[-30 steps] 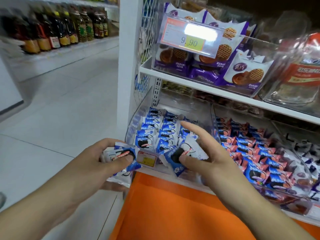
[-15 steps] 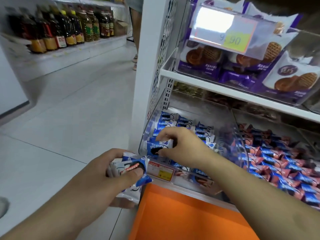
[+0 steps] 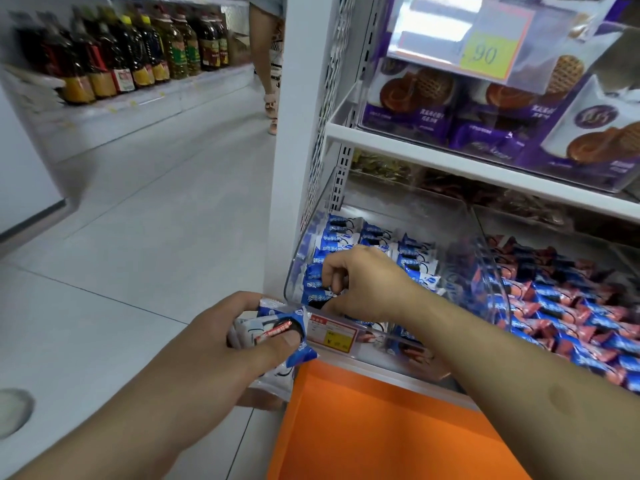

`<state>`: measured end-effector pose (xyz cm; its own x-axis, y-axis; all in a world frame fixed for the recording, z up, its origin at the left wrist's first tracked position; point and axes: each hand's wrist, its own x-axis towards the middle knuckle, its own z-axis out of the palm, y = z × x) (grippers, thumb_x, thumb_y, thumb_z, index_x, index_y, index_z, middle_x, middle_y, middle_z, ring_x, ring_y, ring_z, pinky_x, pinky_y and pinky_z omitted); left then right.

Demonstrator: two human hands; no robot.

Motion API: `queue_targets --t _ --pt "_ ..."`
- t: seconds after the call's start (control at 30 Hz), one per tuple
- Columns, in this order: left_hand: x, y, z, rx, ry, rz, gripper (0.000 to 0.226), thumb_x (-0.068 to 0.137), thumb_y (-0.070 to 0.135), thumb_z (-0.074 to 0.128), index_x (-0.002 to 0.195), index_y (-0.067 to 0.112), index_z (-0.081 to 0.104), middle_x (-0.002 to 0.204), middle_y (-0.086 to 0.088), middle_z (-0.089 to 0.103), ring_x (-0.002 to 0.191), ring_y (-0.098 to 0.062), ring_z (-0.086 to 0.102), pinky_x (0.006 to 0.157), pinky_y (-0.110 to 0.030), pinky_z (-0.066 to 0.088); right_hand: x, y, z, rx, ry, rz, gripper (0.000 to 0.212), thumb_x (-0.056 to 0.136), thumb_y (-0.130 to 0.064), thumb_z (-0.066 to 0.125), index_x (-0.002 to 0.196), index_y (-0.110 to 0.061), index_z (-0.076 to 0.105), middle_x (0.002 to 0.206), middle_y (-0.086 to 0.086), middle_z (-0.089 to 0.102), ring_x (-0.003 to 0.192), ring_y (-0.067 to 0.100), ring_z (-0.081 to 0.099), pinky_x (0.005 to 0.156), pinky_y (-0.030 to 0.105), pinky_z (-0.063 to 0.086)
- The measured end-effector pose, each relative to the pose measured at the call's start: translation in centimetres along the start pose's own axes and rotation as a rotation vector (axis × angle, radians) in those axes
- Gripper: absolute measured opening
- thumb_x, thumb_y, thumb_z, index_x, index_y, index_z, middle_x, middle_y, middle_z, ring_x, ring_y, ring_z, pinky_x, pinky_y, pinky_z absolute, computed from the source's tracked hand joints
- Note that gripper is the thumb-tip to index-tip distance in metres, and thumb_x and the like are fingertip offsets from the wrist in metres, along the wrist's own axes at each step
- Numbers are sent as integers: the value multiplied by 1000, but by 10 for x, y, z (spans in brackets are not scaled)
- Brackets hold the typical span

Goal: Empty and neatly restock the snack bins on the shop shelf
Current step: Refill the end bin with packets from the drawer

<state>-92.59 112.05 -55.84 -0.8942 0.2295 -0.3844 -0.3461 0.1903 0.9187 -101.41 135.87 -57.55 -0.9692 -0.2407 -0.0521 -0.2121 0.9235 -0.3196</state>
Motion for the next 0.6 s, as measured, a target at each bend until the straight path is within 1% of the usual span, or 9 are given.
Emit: queue_targets --t 0.1,0.17,0.23,0.3,0.37,0.43,0.5,0.53,0.6 --pt "1 -1 2 -14 1 -3 31 78 35 84 106 43 73 111 -22 68 88 -32 77 63 -41 65 0 3 1 -4 -5 3 31 70 -34 93 86 -29 67 77 -13 67 76 3 61 69 26 48" --pt "1 -1 2 -25 4 -3 34 77 34 85 109 41 74 112 -23 68 88 -33 77 64 -42 65 -2 4 1 17 -6 4 30 71 -34 92 87 -30 67 80 -13 67 79 4 61 71 27 51" --pt "2 -1 3 -27 4 4 36 77 34 86 111 39 73 108 -20 71 86 -31 78 66 -44 66 -7 5 -2 43 -1 20 29 72 -34 91 90 -31 69 84 -14 67 82 4 62 73 28 51" --pt "0 0 3 -29 -6 17 47 71 37 87 116 37 72 107 -17 73 85 -28 78 69 -45 66 -15 4 -11 98 19 53 27 77 -34 90 96 -32 70 94 -15 68 90 3 62 80 30 54" --pt "0 0 4 -15 -29 28 58 66 43 86 121 40 67 108 -12 74 87 -27 79 73 -45 65 -31 0 -21 229 106 67 19 88 -27 82 101 -35 71 100 -14 69 96 3 63 89 34 56" --pt "-1 2 7 -30 -70 44 55 72 34 85 122 40 63 101 -2 78 90 -24 79 75 -43 66 -53 -11 -26 496 167 51 18 96 -17 72 104 -33 73 101 -6 72 97 12 66 91 38 57" --pt "-2 3 12 -84 -129 51 56 75 22 83 126 33 62 104 -1 79 95 -26 78 78 -44 65 -75 -26 -25 772 83 23 16 100 -15 68 109 -26 75 104 4 74 99 23 69 91 44 56" --pt "-3 4 14 -101 -151 52 57 75 18 82 128 31 62 107 -4 79 97 -29 78 81 -46 65 -83 -30 -21 836 42 19 14 101 -17 68 111 -23 76 105 6 75 97 24 69 89 45 55" --pt "-6 5 17 -145 -192 60 59 75 12 80 129 27 63 113 -10 77 100 -35 76 85 -51 63 -95 -30 -14 846 40 11 12 101 -15 69 110 -19 75 99 5 74 90 20 68 88 45 55"
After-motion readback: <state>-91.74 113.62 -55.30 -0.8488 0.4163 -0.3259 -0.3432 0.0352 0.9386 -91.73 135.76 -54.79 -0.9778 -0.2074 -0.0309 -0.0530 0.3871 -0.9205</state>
